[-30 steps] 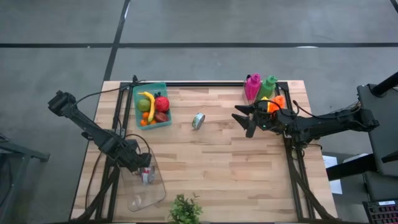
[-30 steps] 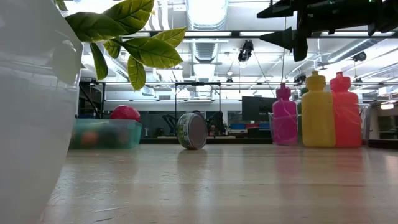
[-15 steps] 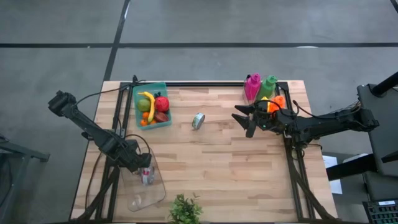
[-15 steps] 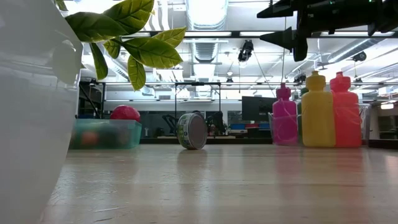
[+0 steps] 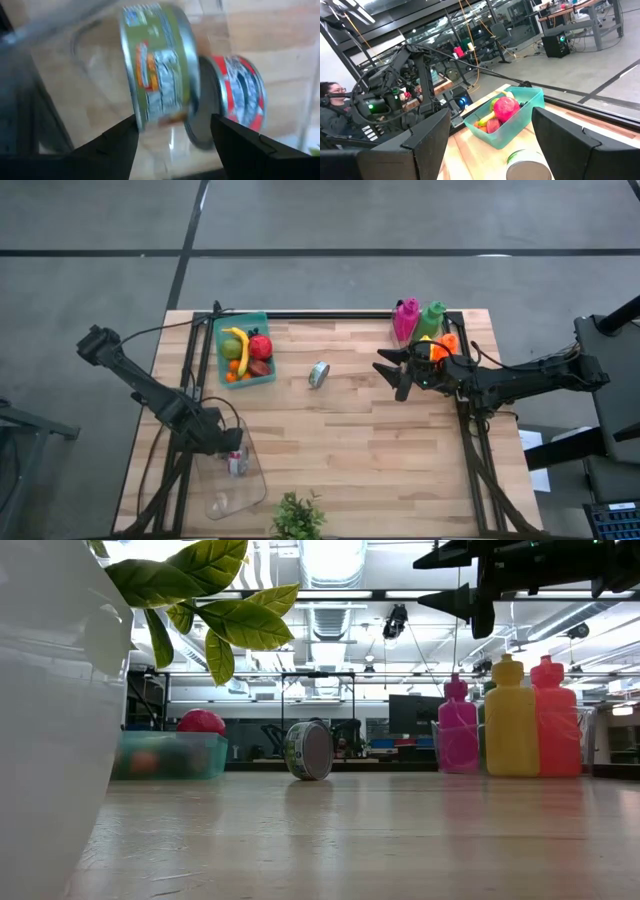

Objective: Pick & Place Food Item
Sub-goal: Put the bottom green tuna can into the left transparent bin, then put the green tuna can into the left transparent bin

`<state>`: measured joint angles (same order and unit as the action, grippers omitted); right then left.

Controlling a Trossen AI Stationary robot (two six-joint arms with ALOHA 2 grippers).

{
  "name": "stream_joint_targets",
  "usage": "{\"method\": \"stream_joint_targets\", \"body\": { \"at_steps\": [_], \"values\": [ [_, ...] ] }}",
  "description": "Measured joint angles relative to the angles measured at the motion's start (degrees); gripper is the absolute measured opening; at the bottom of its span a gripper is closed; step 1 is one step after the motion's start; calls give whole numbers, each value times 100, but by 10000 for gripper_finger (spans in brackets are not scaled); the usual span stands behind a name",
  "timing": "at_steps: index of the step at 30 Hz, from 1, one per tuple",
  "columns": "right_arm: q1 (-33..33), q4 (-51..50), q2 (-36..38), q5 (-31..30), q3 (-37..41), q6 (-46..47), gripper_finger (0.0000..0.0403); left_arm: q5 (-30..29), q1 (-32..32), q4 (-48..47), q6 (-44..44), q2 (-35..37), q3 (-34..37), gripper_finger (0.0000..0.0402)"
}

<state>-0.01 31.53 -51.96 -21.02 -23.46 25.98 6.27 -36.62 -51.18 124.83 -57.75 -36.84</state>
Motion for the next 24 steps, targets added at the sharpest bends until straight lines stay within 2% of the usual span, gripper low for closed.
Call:
{"method": "stream_joint_targets", "body": {
  "at_steps": [7,11,18,24],
  "values": [
    [-2,0,1,-2,1,-2,276,121,-2,-47,213,406,-272,251],
    [-1,2,0,-1,-1,-2,276,-39,-2,-48,366,546,-432,251],
    [-2,0,-1,-2,0,-1,276,-1439,13,-26,-628,478,-566,242],
    [-1,2,1,-2,1,0,276,-2841,74,419,-2123,245,-606,222]
  ]
}}
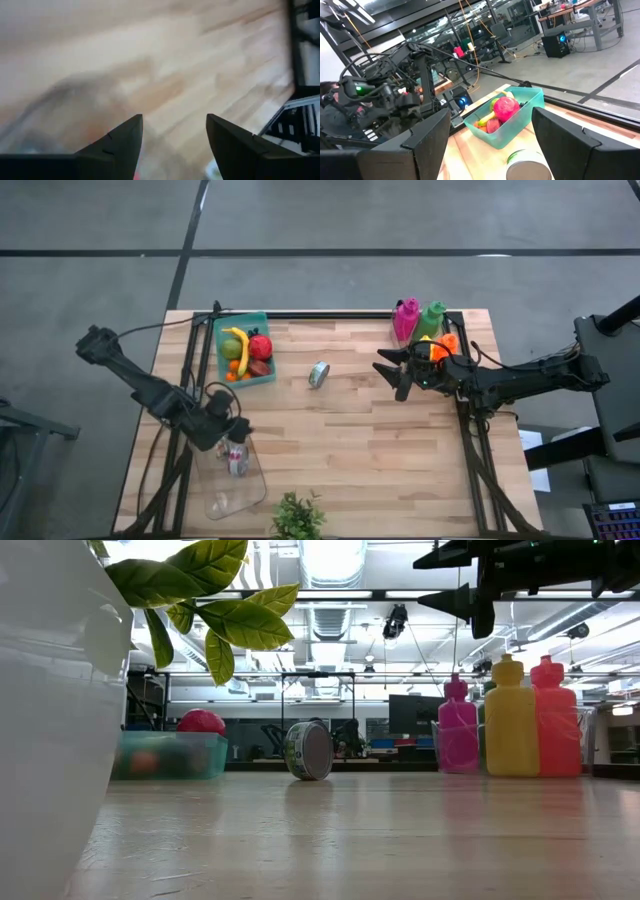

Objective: Pick & Place Food Item
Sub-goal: Put the green tuna can into the left transparent bin

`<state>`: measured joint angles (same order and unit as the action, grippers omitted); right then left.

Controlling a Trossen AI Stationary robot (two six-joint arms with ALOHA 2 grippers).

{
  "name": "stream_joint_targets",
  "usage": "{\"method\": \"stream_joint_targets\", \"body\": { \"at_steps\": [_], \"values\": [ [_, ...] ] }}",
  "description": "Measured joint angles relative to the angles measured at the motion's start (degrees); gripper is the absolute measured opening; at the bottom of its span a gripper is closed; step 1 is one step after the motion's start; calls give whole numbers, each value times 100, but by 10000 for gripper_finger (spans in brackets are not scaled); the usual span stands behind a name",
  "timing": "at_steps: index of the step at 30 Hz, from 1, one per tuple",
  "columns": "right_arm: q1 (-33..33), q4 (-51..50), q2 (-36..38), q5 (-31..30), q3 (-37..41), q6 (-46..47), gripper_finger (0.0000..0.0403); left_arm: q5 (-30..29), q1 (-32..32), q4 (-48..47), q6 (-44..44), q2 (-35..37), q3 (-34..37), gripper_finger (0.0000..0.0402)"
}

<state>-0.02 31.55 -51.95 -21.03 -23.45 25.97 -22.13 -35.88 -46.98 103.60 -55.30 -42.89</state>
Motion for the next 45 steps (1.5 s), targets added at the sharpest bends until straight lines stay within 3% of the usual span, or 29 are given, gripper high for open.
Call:
{"method": "stream_joint_targets", "body": {
  "at_steps": [4,8,13,18,23,33,39,45],
  "values": [
    [1,0,-1,1,-2,0,276,-989,254,746,-1509,-248,-7,210],
    [1,-2,0,1,-1,-2,276,-1408,804,1255,-2365,-473,-4,208],
    [1,0,-2,0,0,0,276,-1395,1823,2175,-3098,-1022,0,208],
    [0,0,-1,2,-1,-1,276,-805,2590,3086,-3688,-1663,-27,208],
    [-1,0,0,2,0,0,276,-487,2923,3046,-4216,-2489,-643,208],
    [1,-2,-2,1,-2,0,276,-684,3243,1588,-5096,-4220,-2735,208],
    [-1,-1,-2,0,-1,-1,276,-817,3369,1669,-5281,-4754,-3149,208],
    [1,-2,0,1,-2,-1,276,-835,3564,1936,-5261,-4805,-3141,208]
  ]
}}
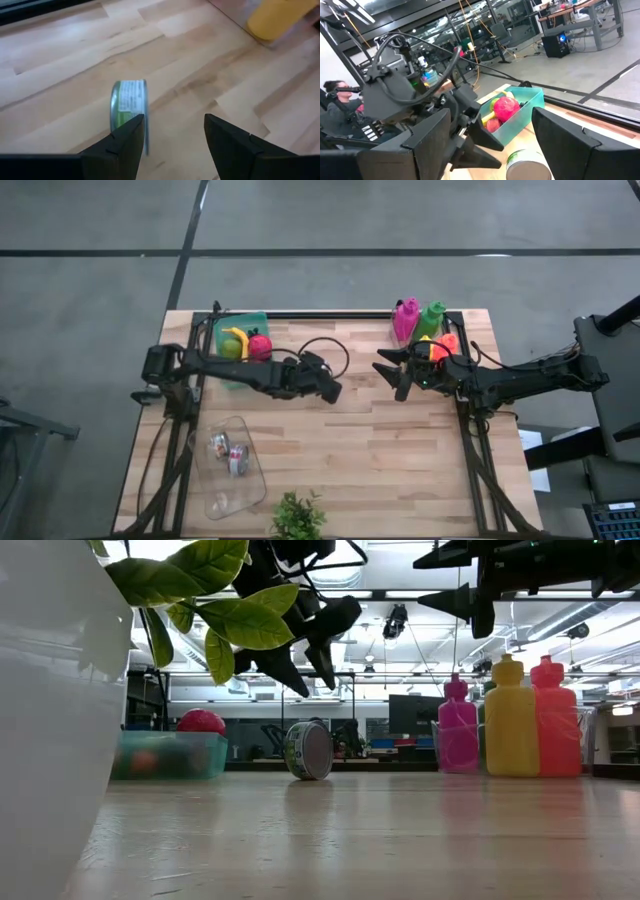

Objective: Pick & Place Food Item
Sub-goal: Put the green tuna can into the left transparent bin

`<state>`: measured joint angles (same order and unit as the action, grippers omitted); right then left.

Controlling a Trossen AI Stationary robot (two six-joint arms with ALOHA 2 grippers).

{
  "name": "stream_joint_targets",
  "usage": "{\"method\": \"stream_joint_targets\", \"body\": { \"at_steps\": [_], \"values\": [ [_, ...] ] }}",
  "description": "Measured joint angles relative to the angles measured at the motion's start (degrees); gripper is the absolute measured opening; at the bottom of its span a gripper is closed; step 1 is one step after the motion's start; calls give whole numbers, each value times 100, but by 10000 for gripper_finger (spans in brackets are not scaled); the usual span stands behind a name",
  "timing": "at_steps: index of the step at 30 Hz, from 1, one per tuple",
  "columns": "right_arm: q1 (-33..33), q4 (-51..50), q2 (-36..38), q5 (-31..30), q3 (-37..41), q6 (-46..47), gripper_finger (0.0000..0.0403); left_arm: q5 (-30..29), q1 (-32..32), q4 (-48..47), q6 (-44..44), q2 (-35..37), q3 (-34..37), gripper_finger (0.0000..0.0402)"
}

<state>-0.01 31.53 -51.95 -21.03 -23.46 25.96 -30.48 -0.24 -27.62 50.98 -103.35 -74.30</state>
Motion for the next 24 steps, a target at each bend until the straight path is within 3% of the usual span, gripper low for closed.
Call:
{"method": "stream_joint_targets", "body": {
  "at_steps": [24],
  "values": [
    [-2,1,-1,-1,1,1,276,-122,334,520,495,0,732,208]
  ]
}}
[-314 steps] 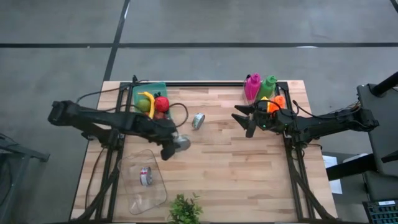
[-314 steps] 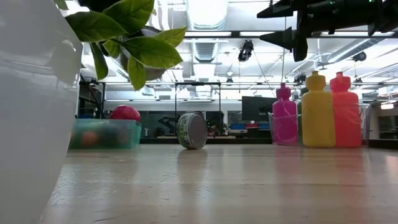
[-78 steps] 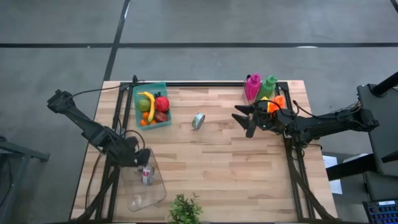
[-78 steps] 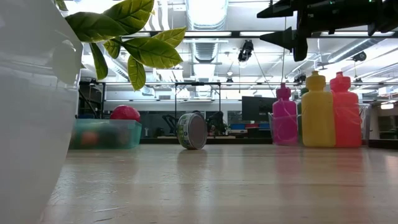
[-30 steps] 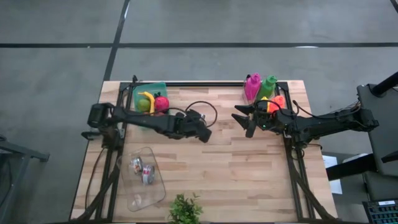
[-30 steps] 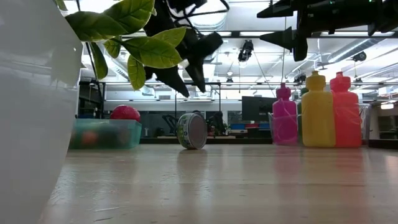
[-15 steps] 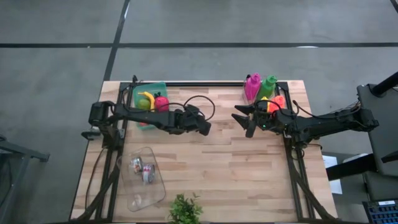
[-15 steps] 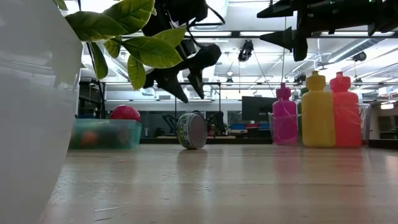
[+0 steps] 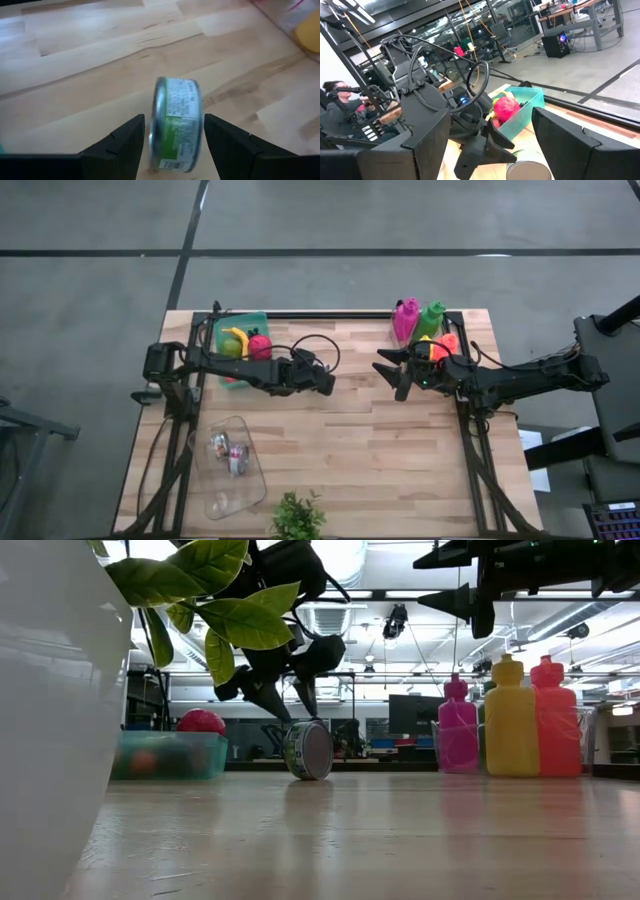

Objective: Pick & Place Food Item
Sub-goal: Put the green tuna can into the left transparent bin

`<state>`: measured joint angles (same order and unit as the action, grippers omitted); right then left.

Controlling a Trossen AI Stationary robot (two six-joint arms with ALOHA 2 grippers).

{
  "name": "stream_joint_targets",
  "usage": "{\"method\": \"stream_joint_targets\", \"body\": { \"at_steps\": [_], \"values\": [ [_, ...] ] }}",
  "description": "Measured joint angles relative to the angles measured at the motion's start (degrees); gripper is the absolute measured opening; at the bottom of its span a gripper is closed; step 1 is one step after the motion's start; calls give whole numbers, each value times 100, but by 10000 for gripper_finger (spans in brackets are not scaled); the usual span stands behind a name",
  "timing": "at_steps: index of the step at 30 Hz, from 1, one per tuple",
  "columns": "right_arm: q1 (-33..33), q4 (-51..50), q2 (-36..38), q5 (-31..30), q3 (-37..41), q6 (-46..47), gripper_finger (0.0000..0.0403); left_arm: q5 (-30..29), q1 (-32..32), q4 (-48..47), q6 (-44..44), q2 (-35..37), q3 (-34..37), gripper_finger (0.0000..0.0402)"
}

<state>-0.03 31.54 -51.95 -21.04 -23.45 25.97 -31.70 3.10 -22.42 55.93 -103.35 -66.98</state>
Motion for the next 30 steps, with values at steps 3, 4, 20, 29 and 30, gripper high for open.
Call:
{"method": "stream_joint_targets", "body": {
  "at_steps": [3,4,20,29,30],
  "values": [
    [0,1,1,0,-1,-1,276,3,-1,55,-11,0,0,208],
    [2,-1,1,2,-1,-1,276,6,-1,55,-58,0,0,208],
    [1,1,1,2,-1,1,276,-79,1,1156,-346,0,738,208],
    [0,1,0,0,-1,1,276,-37,1,1427,-345,0,898,208],
    [1,1,0,2,0,0,276,-23,1,1437,-344,0,902,208]
  ]
}}
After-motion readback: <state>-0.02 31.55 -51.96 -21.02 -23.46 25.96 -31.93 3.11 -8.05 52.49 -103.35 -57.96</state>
